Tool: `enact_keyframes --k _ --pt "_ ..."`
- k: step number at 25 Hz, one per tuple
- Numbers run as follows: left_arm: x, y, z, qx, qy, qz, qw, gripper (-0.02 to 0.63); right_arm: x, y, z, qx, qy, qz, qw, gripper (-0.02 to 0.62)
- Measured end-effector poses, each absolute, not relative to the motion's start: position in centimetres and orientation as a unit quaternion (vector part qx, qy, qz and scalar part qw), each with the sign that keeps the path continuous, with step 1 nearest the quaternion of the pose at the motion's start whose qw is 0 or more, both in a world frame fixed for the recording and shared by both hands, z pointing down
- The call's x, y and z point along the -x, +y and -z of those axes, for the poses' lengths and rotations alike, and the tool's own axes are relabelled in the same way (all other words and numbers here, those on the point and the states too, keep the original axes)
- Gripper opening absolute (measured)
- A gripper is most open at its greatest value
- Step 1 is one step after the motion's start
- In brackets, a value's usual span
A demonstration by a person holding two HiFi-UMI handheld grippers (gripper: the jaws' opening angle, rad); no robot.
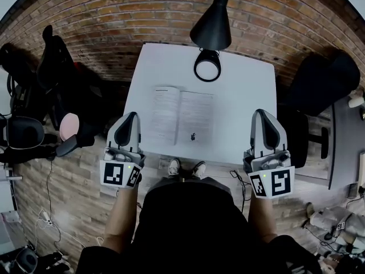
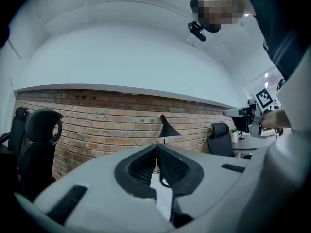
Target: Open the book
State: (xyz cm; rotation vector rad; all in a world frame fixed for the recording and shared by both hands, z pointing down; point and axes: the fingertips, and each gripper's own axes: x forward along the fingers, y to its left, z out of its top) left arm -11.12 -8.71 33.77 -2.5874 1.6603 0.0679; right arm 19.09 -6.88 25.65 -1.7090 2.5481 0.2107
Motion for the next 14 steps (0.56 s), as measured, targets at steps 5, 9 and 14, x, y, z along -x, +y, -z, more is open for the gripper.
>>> enact_keyframes --k 5,9,14 --pt "11.3 -8.7 -33.3 0.846 0.532 -0.027 0.035 0.026 -17.9 -7.3 -25.0 0.553 0.829 -0.08 0.029 0.014" --pt "11.9 -8.6 -33.3 0.847 0.531 -0.028 0.031 0.026 -17.0 -7.4 -24.5 0.548 0.831 -0.09 0.023 0.014" --pt "12.6 -8.5 -33.2 0.847 0.53 -0.029 0.03 0.026 -16.2 -8.0 -24.4 0.549 0.831 -0.086 0.027 0.012"
